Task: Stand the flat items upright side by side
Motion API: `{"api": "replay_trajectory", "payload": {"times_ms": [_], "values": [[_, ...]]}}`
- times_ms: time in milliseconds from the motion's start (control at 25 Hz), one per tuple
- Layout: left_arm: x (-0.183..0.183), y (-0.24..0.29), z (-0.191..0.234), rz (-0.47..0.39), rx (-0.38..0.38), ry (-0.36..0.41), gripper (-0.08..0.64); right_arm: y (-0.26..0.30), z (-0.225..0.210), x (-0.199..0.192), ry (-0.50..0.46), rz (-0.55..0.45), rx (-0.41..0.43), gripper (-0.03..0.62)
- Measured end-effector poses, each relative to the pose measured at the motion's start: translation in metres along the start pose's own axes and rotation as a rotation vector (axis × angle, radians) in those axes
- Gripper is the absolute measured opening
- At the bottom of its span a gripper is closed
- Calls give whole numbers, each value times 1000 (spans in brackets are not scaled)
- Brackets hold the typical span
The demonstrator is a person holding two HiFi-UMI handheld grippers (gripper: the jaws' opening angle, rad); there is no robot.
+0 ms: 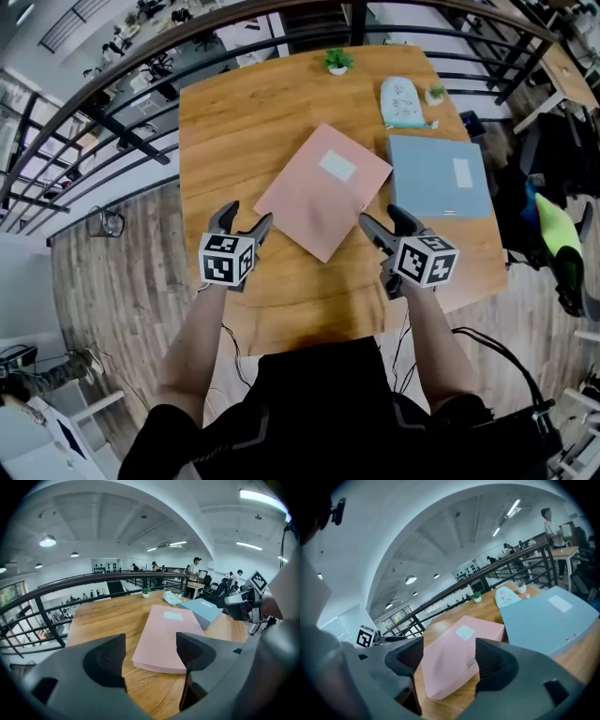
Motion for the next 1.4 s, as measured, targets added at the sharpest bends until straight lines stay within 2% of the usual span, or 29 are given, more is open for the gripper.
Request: {"api": "replay_trajectory", "payload": {"times_ms": [160,320,440,720,880,960,1200,1240,1280,1400], "values": [[-11,24,-7,91,-12,-14,348,18,-26,-12,115,7,-3,348],[-16,46,-14,148,-24,6,349,36,-53,-23,198,10,-56,349],[-16,60,-11,173,-36,35,348,48,-65,-31,281,0,-107,349],[-24,98,-4,216,-71,89,348,68,-86,-47,376,-13,-197,350],[-31,110,-2,240,-114,76,349,75,-94,-62,439,-20,-218,350],[-29,113,-1,239,-134,53,348,79,-97,-65,449,-22,-205,348],[-29,123,-3,260,-221,54,346,82,-96,-74,425,-55,-216,313],[-30,122,-4,259,-230,61,328,83,-95,-76,427,-58,-214,311],[-32,119,-3,252,-231,75,287,84,-92,-78,428,-57,-211,310],[-40,111,1,218,-216,102,282,86,-83,-86,435,-47,-196,307]]}}
Point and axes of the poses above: the fingertips, and each gripper's own axes: y forward along the fingers, z to its left, x out of its top, the point moved 7 cm from there along -y, backward along the fingers, and after that the axes turned 15 degrees about x, right-handed, at the moved point
